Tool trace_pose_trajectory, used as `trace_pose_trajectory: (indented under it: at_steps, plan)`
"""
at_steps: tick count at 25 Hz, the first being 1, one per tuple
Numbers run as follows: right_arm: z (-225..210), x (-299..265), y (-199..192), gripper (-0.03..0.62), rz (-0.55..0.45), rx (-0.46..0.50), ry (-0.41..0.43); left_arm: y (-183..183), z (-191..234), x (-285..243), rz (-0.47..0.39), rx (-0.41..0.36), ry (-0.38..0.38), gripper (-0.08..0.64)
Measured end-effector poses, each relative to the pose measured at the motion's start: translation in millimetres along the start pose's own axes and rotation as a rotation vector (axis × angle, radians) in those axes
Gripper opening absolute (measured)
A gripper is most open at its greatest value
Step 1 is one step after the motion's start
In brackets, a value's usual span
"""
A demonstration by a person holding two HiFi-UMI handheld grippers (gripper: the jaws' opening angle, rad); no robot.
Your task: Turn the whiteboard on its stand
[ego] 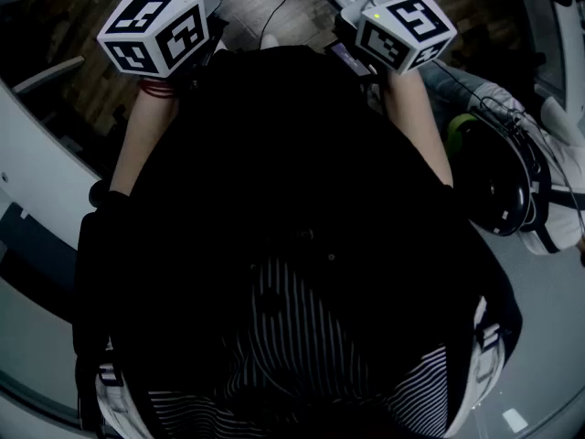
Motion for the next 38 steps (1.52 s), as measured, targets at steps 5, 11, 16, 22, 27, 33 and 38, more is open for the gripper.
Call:
trace_pose_trajectory:
  at_steps: [5,11,16,22,27,33,38]
  plan:
    - [-7.5,0.4,0.7,0.000,-0.013,-0.023,0.008,-0.1,-11.1,-2.2,-0.004,-0.045,-0.016,0.000]
    - [-6.0,-5.1,2.6,0.000,-0.011,-0.032,0.004,1.4,-18.9,-1.2,-0.014,-0.074,-0.030,0.000]
    - [-23.2,6.9,-6.9,0.000,-0.008,-0.077,-0.017,5.7,-23.8,-9.7,-0.069,-0.034,-0.032,0.000]
    - [-58.9,42.6,-3.0,0.000,-0.071,-0.154,-0.032,11.6,-48.6,-47.7,-0.050,-0.087,-0.005,0.002]
    - [-67.9,54.8,-5.3,0.000,-0.068,-0.147,-0.042,14.6,-60.4,-63.5,-0.040,-0.096,-0.046,0.002]
    - [-81.8,53.5,-18.8,0.000,-0.017,-0.095,-0.123,5.0,-53.9,-62.7,-0.016,-0.084,-0.047,0.002]
    - [-107.9,33.2,0.5,0.000,-0.047,-0.129,-0.079,18.4,-27.0,-86.1,-0.020,-0.048,-0.040,0.002]
Point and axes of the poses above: the fingertips, and each gripper's own axes: x backward along the fingers, z to its left, y out of its top, the point moved 3 cm from there along x, backward along the fingers, and after that the axes turned 5 degrees about z, right-handed, at the moved point
